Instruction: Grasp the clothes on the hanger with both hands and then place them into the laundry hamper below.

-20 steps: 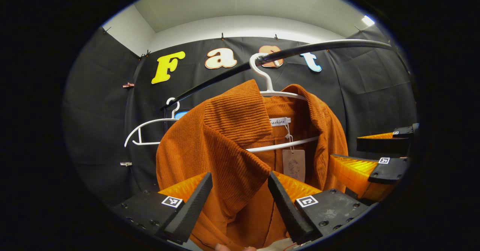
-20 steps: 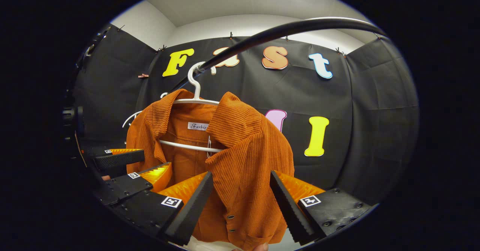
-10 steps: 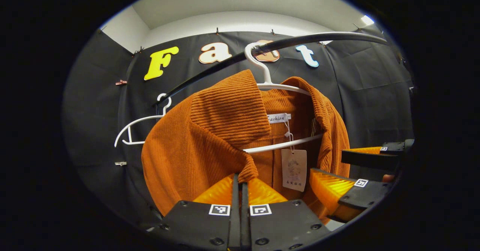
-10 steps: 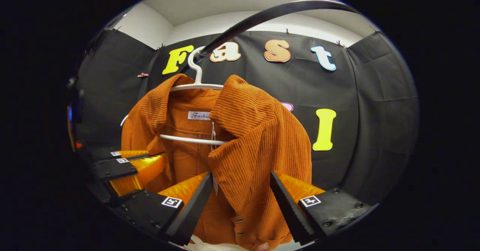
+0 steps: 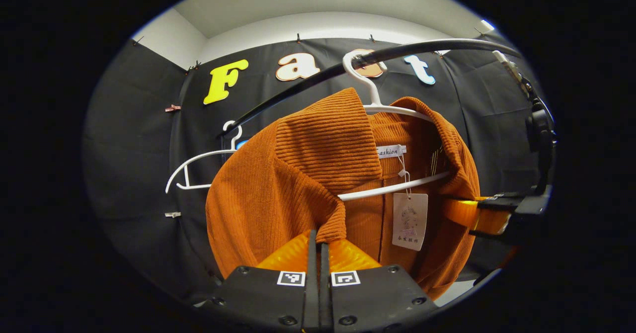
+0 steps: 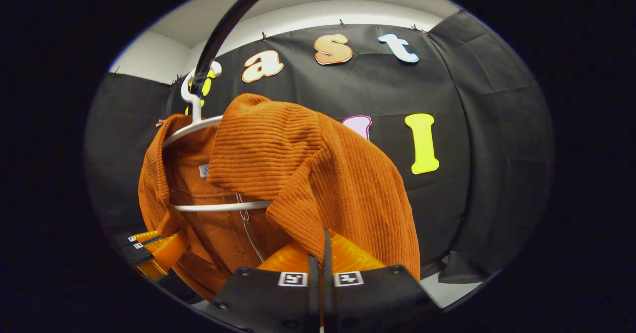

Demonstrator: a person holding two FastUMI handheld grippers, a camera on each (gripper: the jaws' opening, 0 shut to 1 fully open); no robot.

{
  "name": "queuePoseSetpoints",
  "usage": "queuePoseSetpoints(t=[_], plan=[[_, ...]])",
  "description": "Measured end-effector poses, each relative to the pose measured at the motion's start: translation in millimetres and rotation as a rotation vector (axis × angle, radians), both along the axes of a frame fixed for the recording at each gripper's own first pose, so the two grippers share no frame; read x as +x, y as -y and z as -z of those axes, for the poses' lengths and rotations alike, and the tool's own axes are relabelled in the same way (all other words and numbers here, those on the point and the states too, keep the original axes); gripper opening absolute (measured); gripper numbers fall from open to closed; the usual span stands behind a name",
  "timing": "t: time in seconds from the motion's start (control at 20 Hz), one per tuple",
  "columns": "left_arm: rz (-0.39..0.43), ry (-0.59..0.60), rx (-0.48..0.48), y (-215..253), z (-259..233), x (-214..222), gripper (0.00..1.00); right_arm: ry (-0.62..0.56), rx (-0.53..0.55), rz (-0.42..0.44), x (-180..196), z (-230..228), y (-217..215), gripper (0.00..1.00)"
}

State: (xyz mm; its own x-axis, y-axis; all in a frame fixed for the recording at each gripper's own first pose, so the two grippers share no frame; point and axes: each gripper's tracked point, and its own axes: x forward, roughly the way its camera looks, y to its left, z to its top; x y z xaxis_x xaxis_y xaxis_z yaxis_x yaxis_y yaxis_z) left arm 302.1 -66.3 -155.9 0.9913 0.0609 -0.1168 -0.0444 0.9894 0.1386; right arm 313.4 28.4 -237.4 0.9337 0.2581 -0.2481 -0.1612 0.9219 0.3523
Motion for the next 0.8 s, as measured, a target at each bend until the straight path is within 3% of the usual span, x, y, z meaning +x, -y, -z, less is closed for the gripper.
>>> queuePoseSetpoints(t=[0.15,0.3,0.6,0.8], plan=[[0.025,0.002,-0.019,2.8,-1.6,-4.0,0.05,-0.003,0.071,-0.057,-12.1,-12.0,-0.3,0.05],[-0.002,0.03,-0.055,-6.8,-18.9,-12.0,0.05,0.042,0.133,-0.058,-20.5,-36.4,22.3,0.04],[-0.037,0.027,-0.175,-19.2,-53.2,-18.0,0.05,0.104,0.215,0.112,5.8,-55.5,88.7,0.04],[-0.062,0.071,-0.174,-29.4,-78.4,-23.0,0.05,0.146,0.207,0.203,20.4,-56.6,105.9,0.04]])
